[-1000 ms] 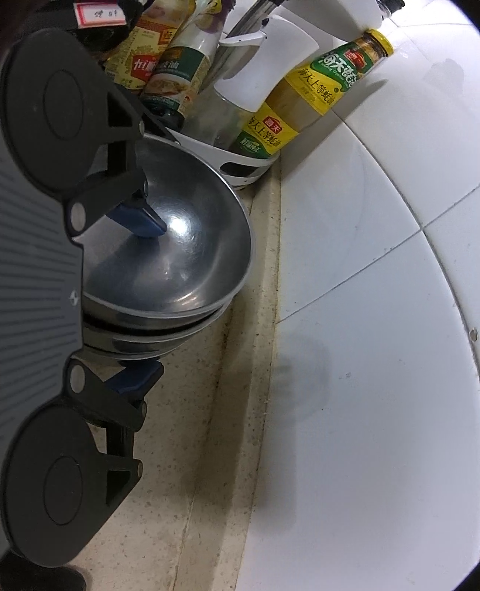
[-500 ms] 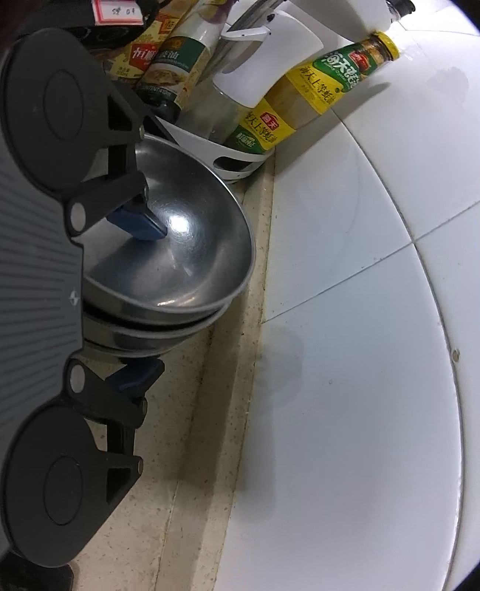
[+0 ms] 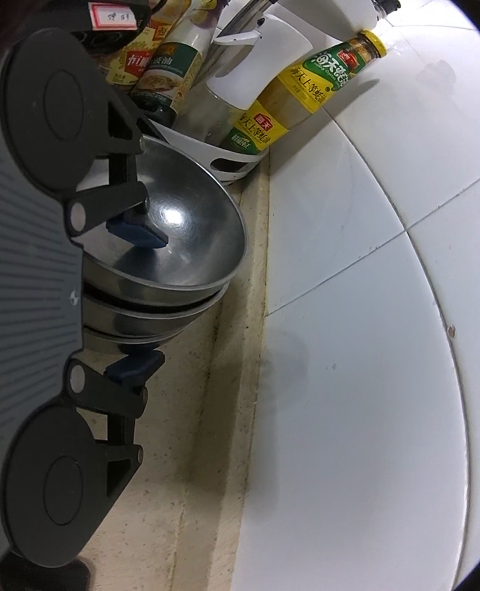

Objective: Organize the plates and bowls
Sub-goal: 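Carry the bowl stack with both grippers toward the plates on the red towel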

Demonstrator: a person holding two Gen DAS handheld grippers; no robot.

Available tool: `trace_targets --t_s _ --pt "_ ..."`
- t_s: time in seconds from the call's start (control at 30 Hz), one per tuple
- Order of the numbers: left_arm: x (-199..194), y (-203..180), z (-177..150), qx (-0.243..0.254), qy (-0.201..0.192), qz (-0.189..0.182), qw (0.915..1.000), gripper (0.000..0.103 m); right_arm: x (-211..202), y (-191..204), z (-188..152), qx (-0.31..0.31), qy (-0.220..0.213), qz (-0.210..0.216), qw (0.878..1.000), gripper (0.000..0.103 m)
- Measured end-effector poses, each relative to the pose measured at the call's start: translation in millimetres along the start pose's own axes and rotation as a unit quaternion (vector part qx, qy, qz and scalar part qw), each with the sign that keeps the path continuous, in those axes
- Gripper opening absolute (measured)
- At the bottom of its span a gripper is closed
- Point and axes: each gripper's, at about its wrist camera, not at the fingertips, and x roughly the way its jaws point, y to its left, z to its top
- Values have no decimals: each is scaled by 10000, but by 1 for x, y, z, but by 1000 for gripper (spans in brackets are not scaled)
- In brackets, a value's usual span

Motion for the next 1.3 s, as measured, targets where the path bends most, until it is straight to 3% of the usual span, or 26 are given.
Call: trace_targets --t_s 0.7,1.3 --pt "-19 -6 6 140 -275 301 9991 103 -28 21 6 -185 -265 2 9995 55" --pt "-81 -28 15 347 -653 740 9945 103 -92 66 6 -558 -683 125 9960 55"
